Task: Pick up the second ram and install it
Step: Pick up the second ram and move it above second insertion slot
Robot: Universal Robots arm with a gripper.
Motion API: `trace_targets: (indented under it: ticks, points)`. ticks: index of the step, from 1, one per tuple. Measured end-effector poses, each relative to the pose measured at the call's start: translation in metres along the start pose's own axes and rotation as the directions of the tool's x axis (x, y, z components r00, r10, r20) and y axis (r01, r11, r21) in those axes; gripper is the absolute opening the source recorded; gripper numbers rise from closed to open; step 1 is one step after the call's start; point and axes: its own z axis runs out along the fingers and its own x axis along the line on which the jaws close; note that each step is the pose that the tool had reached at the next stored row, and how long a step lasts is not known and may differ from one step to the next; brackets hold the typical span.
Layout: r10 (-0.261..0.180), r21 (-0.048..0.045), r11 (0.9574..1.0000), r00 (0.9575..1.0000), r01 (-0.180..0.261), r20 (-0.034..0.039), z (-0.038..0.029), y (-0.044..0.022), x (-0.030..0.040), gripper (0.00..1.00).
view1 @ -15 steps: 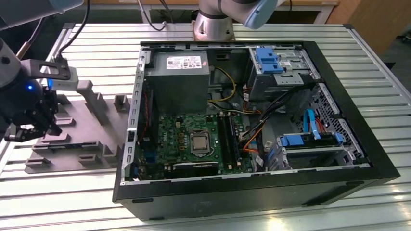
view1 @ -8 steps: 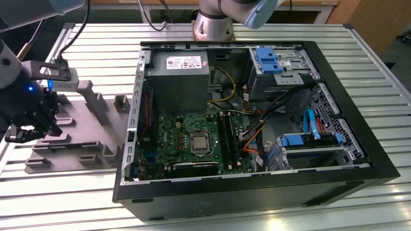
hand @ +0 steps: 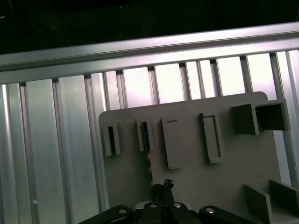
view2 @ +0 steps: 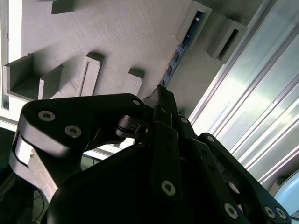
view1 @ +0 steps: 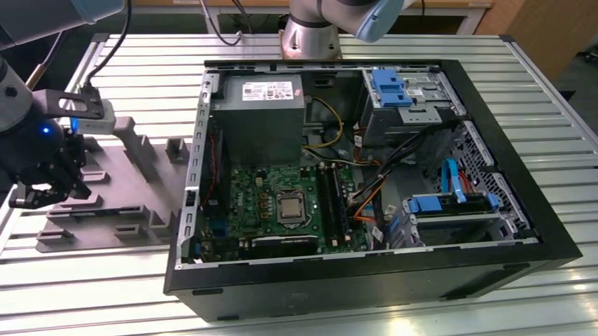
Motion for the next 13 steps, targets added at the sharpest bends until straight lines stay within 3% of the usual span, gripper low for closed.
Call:
trace_targets:
  ticks: [13]
  points:
    - [-0.002,0.0000,1.0000,1.0000,0.002,-0.0001,0.0029,-0.0001,0.0002,0.11]
